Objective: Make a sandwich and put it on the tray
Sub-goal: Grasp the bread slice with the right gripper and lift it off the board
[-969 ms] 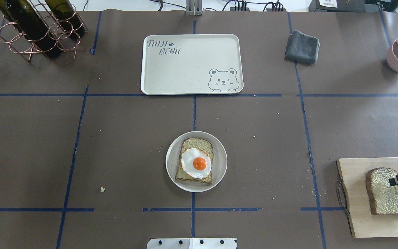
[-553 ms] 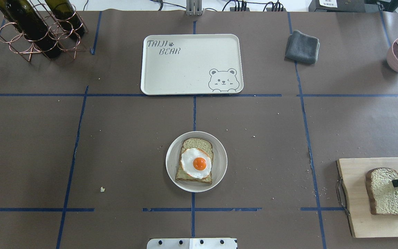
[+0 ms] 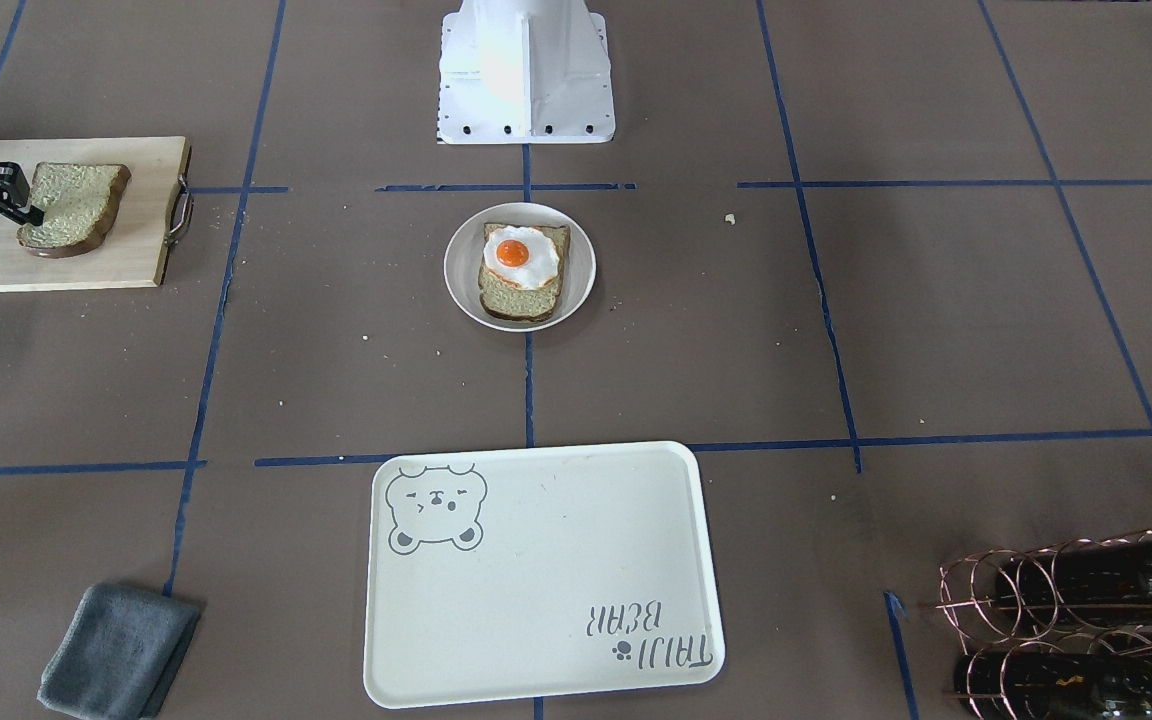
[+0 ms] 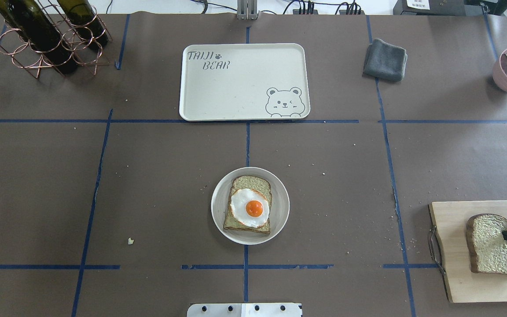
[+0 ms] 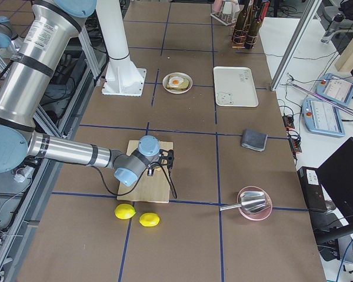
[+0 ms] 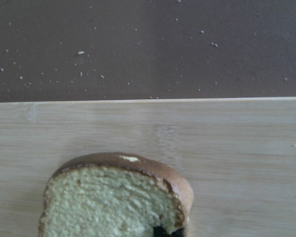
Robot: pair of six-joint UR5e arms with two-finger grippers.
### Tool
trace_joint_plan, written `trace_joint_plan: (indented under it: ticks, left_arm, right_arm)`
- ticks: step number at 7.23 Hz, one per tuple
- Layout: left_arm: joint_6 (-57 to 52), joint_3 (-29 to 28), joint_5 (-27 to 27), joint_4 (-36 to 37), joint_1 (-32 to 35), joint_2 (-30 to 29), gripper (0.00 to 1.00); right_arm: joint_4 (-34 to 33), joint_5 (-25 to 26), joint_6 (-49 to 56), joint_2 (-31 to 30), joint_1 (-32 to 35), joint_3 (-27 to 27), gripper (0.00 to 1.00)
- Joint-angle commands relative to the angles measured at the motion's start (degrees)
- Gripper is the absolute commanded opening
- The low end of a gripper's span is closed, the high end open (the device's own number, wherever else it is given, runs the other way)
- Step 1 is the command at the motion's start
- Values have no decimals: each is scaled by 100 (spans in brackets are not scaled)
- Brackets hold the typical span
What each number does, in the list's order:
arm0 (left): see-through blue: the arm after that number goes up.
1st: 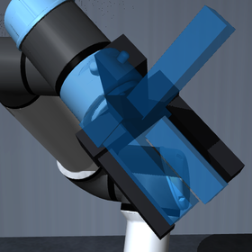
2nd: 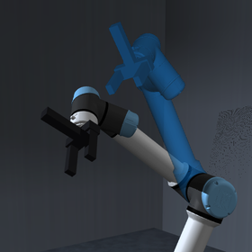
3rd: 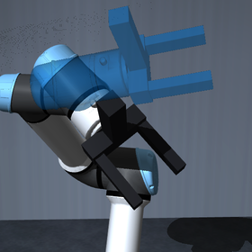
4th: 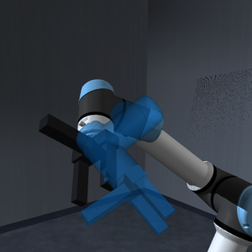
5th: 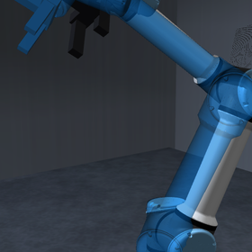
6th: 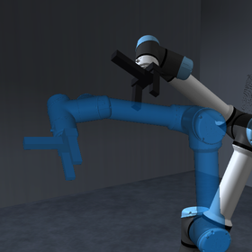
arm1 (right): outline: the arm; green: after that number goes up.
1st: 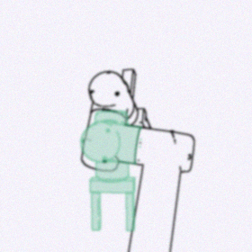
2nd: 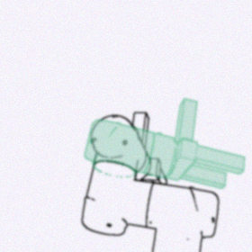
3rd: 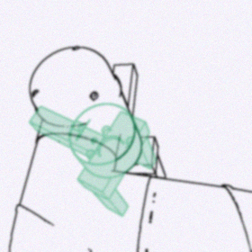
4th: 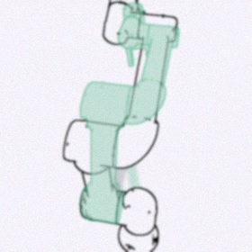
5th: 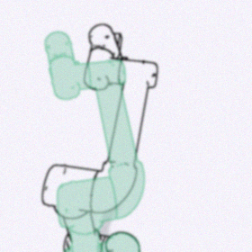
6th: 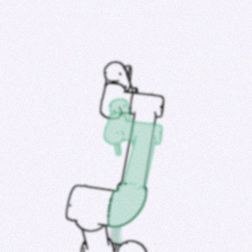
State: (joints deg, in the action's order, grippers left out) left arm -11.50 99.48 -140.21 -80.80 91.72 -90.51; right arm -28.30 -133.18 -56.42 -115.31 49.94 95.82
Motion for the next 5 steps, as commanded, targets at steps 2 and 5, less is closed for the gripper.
trace_joint_plan:
  ticks: [2, 5]
  left_arm:
    - [8, 150, -24, 3, 3, 77, 100]
    - [8, 142, -33, 3, -5, 95, 100]
  right_arm:
    - [17, -147, -18, -114, 25, 348, 0]
    - [35, -434, -35, -124, 120, 612, 0]
